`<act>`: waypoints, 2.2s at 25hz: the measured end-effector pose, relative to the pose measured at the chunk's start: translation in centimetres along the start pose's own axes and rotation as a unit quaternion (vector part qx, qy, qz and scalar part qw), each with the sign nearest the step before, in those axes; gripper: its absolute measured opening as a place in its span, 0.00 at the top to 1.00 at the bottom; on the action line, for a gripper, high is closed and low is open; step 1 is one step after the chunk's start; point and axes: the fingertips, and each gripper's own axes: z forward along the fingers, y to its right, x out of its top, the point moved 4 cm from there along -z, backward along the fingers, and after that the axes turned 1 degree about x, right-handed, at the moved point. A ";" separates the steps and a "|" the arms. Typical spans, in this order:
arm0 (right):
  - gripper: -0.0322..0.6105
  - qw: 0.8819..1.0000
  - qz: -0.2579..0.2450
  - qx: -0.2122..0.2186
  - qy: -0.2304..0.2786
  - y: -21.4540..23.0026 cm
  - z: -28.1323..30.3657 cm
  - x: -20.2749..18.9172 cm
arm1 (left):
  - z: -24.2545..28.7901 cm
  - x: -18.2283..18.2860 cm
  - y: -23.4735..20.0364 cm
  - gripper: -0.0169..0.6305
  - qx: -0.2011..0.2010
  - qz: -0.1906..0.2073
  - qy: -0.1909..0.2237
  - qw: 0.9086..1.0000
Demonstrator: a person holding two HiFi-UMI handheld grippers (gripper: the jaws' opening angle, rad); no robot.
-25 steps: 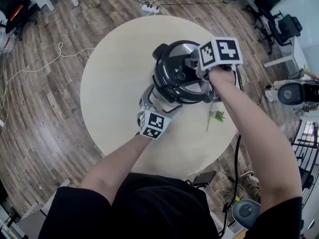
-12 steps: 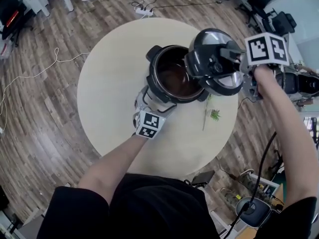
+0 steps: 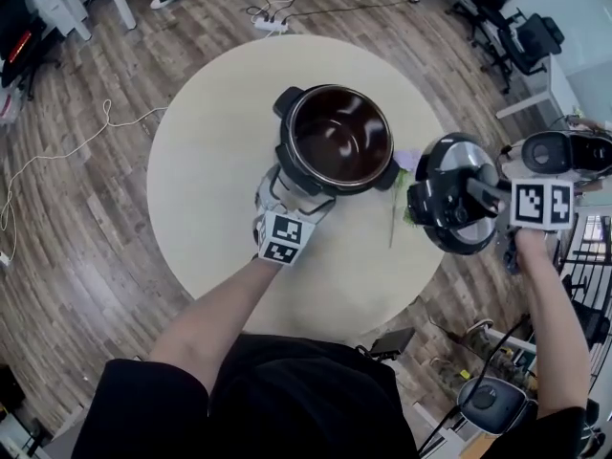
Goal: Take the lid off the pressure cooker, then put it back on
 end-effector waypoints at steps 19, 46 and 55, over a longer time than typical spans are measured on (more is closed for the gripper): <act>0.50 0.990 -0.099 0.080 -0.065 -15.7 15.8 -22.6 | -0.2 0.2 0.0 0.06 0.000 0.006 -0.009 1.000; 0.50 0.996 -0.041 0.080 -0.016 -18.7 22.2 -25.3 | -0.1 -0.2 -0.2 0.07 -0.009 0.030 -0.029 0.999; 0.50 0.994 -0.041 0.081 -0.057 -19.0 22.4 -24.8 | -0.2 0.0 -0.5 0.07 -0.006 0.022 -0.030 0.999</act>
